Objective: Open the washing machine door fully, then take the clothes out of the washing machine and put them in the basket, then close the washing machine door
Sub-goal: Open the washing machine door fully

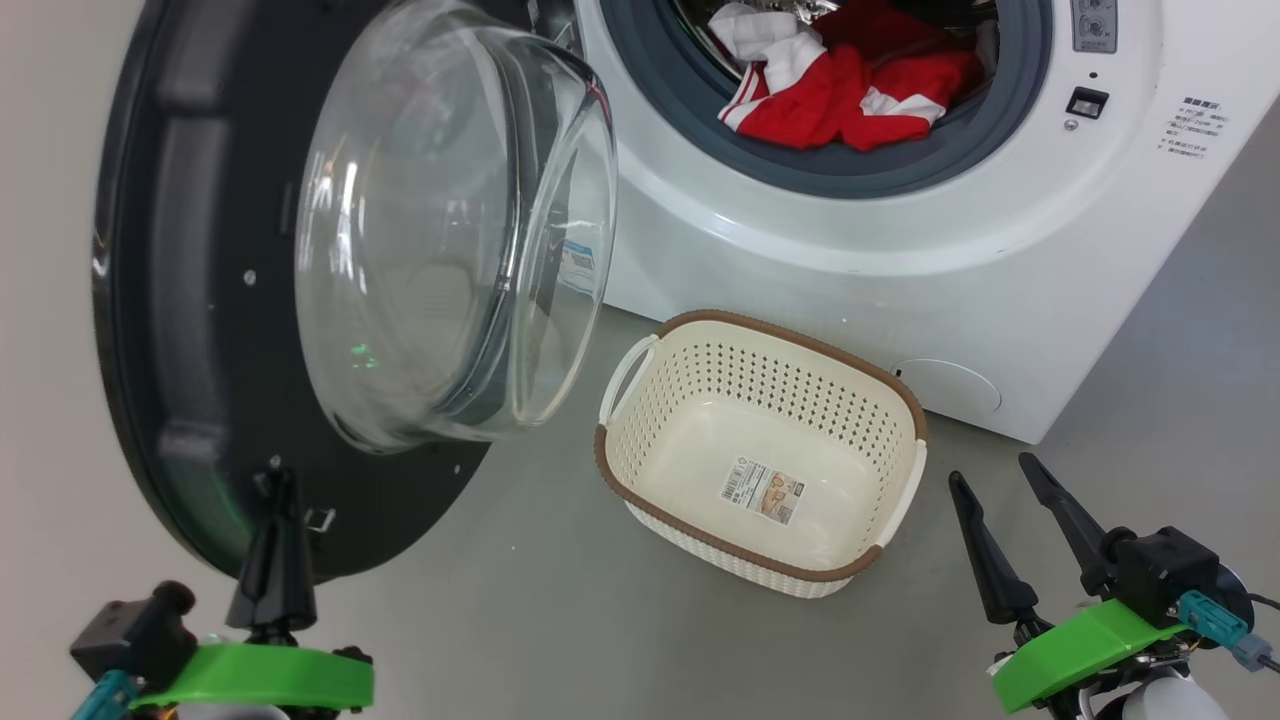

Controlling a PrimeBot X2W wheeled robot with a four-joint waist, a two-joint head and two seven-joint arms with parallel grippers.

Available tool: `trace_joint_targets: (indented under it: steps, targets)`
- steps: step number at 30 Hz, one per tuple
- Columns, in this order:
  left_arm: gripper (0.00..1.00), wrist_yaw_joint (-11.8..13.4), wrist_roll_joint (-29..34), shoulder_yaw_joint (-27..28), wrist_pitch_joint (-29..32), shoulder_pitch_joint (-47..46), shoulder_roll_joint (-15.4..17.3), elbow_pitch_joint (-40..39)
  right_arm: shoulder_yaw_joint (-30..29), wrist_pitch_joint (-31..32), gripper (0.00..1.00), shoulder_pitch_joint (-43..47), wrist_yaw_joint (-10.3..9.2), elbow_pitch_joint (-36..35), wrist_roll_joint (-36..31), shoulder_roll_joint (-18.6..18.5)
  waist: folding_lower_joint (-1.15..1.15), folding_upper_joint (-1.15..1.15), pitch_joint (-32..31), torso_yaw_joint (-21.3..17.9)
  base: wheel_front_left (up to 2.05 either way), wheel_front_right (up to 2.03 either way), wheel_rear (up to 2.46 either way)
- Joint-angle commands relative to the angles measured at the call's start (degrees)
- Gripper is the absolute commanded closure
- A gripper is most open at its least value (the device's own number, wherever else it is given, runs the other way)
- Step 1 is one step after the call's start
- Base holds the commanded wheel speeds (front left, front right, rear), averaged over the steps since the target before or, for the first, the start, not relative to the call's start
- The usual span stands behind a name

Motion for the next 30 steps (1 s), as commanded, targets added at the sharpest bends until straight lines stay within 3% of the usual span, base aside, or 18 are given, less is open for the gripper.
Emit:
trace_joint_targets:
  steps: [1, 30]
  targets:
    - [1.0, -0.1, 0.4, 3.9, -0.5, -2.7, 2.2, -0.4, 1.4, -0.7, 0.0, -1.7, 0.09, -1.1, -0.4, -0.5, 0.0, 0.0, -0.1, 0.0, 0.0, 0.0, 0.0]
    - [1.0, -3.3, 7.5, 18.7, -0.5, -14.7, 4.7, 15.7, 2.9, -0.7, 0.0, -2.2, 0.09, -1.1, -0.1, -1.2, 0.0, 0.0, 1.4, -1.4, 0.0, 0.0, 0.0]
